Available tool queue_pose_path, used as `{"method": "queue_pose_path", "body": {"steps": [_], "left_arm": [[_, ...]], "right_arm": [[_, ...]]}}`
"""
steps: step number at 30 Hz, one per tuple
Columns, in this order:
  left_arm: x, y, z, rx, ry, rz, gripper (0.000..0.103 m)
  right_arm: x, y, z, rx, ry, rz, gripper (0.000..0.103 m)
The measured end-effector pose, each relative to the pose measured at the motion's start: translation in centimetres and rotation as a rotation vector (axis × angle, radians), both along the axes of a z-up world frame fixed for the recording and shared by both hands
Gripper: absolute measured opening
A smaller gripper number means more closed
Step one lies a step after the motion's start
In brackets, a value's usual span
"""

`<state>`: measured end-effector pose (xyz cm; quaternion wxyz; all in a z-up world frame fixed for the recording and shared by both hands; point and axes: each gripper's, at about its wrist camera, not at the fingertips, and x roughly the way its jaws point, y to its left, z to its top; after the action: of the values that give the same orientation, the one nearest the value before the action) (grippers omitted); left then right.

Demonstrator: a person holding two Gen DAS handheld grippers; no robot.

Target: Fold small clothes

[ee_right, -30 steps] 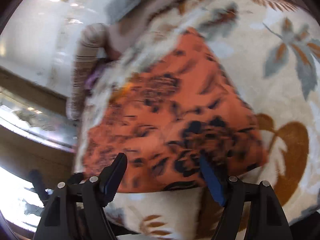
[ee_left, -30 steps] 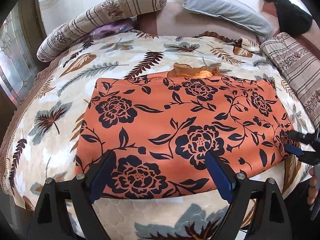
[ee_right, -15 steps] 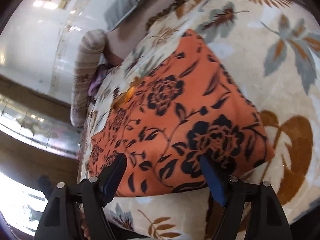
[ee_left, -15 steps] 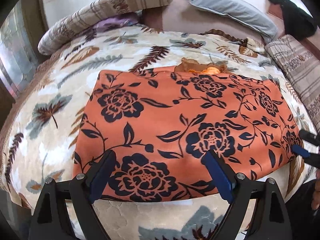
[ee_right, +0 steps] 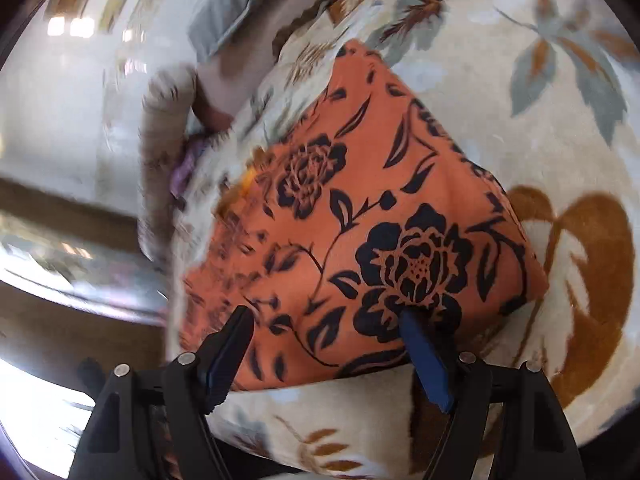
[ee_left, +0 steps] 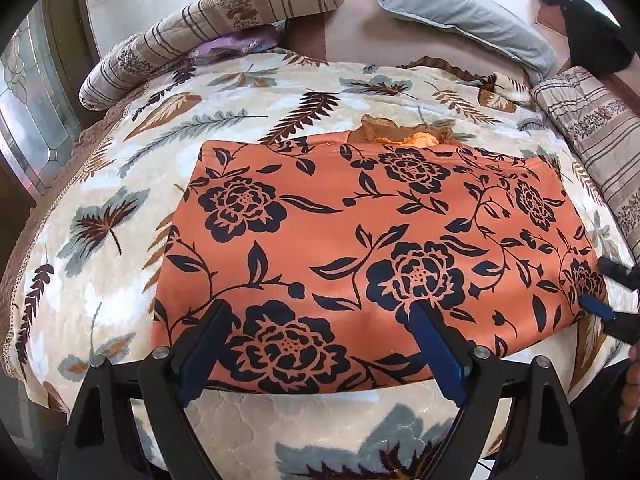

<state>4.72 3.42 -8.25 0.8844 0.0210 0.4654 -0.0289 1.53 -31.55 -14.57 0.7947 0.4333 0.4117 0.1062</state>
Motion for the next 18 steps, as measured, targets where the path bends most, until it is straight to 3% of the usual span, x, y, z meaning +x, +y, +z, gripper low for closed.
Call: {"method": "queue_pose_path", "body": {"steps": [3, 6, 7, 10, 12, 15, 16, 18], "left_arm": [[0.1, 0.2, -0.1, -0.002, 0.009, 0.002, 0.090], [-0.1, 0.2, 0.1, -0.017, 0.011, 0.003, 0.090], [-0.2, 0.2, 0.2, -0.015, 0.004, -0.003, 0.090], [-0.3, 0.1, 0.3, -0.006, -0.003, -0.005, 0.090], [-0.3, 0.2, 0.3, -0.019, 0.004, 0.001, 0.090], [-0.4, 0.1, 0.3, -0.022, 0.008, -0.003, 0.090], [-0.6, 0.1, 0.5, -0.019, 0.001, -0.005, 0.090], [-0.8, 0.0, 0.9, -0.022, -0.010, -0.005, 0.090]], "right_arm": [[-0.3, 0.2, 1.1, -0.029, -0.056, 0.010, 0.079], [0.3, -0.7, -1.1, -0.027, 0.054, -0.022, 0.079], [-0.1, -0.9, -0.9, 0.005, 0.030, -0.042, 0.079], [-0.8, 0.1, 1.2, -0.029, -0.048, -0.001, 0.079], [-0.5, 0.7, 1.1, -0.047, -0.044, 0.044, 0.079], [0.1, -0.6, -1.3, -0.030, 0.054, -0.013, 0.078], [-0.3, -1.4, -1.6, 0.035, 0.046, -0.048, 0.078], [-1.0, -1.0, -0.1, -0.007, 0.010, -0.054, 0.079]]}}
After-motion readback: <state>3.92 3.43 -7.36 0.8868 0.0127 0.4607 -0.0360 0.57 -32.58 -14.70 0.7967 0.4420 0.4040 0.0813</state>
